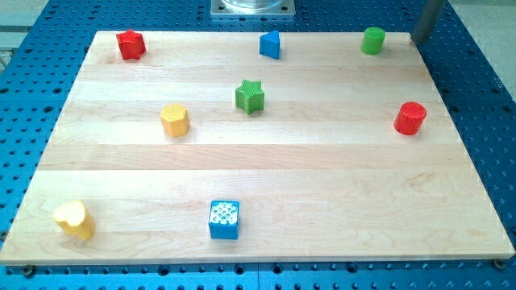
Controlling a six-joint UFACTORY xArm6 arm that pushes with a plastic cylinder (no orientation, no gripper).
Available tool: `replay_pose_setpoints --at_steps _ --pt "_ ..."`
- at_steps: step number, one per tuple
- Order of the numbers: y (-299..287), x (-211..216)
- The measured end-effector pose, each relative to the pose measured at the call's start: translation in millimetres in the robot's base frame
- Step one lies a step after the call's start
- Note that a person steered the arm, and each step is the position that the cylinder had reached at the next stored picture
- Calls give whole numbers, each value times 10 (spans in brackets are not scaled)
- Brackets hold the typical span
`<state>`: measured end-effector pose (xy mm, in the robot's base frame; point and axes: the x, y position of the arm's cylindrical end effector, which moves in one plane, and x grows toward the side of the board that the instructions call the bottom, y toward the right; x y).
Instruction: Move red circle right to green circle
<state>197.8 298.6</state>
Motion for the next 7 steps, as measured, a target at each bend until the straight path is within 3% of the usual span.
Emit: replay_pose_setpoints --at_steps 2,4,6,7 --pt "-430 -63" --pt "-1737 1295" --pt "-1392 2826" --pt "-881 2723"
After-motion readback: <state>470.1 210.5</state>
